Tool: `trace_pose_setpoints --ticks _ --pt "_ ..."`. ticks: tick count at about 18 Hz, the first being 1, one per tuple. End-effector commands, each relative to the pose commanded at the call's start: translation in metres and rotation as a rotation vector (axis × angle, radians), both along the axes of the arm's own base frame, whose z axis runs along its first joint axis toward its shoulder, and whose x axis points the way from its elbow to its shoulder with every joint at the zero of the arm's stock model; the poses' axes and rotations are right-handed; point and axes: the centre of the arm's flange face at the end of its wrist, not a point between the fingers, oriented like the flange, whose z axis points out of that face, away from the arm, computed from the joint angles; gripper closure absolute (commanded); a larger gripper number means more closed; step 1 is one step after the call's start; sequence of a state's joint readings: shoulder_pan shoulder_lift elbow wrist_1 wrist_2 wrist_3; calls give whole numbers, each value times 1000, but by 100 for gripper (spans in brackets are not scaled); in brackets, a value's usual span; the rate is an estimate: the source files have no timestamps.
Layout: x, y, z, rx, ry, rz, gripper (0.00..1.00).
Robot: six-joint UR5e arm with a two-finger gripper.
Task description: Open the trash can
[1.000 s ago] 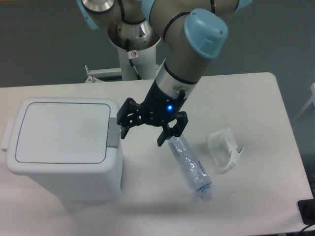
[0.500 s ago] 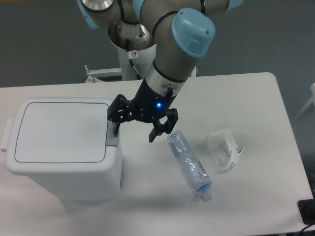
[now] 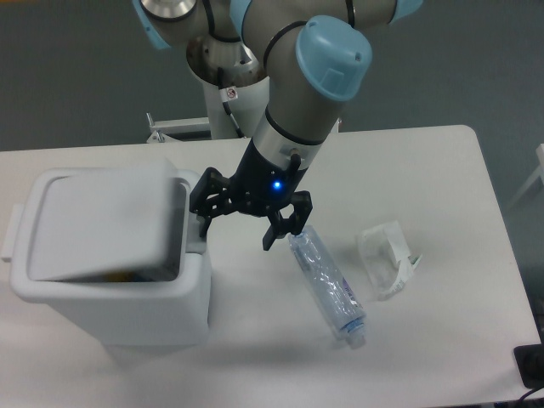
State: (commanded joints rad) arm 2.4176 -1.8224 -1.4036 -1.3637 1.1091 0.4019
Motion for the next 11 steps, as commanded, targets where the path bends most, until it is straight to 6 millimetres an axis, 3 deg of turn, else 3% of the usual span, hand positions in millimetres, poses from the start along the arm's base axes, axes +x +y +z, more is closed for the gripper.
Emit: trace_pose_setpoints --ticks 8,10,11 --pt "-3 0 20 38 47 -1 0" --pt "-14 0 31 61 79 7 0" --pt "-40 -13 33 43 137 45 0"
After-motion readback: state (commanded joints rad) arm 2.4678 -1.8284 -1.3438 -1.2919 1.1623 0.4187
